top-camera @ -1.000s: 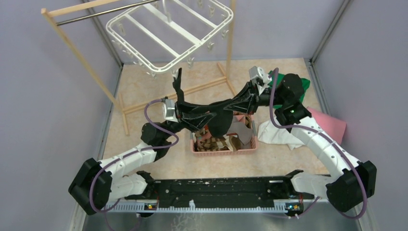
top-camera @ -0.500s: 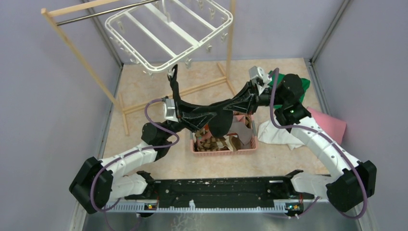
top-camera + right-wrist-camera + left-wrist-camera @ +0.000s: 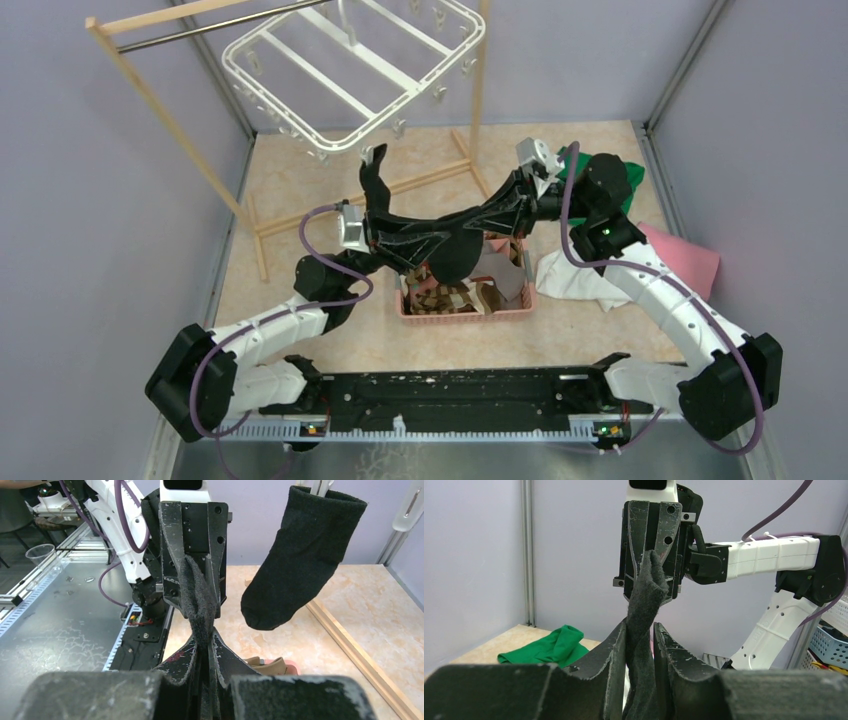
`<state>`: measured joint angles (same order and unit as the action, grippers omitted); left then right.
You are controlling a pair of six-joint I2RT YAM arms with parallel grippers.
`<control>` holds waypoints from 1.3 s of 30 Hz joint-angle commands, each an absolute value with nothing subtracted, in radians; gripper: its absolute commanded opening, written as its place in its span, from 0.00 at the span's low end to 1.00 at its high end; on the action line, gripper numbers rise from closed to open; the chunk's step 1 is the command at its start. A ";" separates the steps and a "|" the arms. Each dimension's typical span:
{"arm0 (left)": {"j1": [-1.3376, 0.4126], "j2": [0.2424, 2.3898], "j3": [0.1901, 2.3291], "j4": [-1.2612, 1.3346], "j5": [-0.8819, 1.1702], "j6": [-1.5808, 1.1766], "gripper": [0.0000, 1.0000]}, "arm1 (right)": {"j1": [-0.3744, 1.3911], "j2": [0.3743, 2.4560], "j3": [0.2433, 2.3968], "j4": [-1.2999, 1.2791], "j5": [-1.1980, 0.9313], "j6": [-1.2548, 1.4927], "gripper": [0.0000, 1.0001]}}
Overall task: Clip the socks to the hanger
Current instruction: Adjust the sock.
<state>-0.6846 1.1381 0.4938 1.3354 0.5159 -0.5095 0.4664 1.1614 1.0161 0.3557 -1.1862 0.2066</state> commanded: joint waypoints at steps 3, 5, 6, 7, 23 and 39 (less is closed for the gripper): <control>-0.692 1.139 0.532 1.410 0.528 -0.525 0.31 | 0.486 1.170 1.047 0.391 -1.181 0.212 0.04; -0.692 1.138 0.535 1.410 0.528 -0.526 0.29 | 0.485 1.170 1.047 0.390 -1.181 0.212 0.04; -0.692 1.138 0.536 1.410 0.527 -0.526 0.28 | 0.486 1.170 1.047 0.390 -1.181 0.212 0.04; -0.692 1.139 0.538 1.410 0.526 -0.525 0.26 | 0.485 1.170 1.047 0.390 -1.181 0.213 0.04; -0.690 1.010 0.458 1.308 0.504 -0.393 0.00 | 0.488 1.170 1.051 0.383 -1.171 0.213 0.48; -0.669 0.542 0.475 0.385 0.369 -0.034 0.00 | 0.487 1.181 1.199 0.049 -1.051 -0.206 0.74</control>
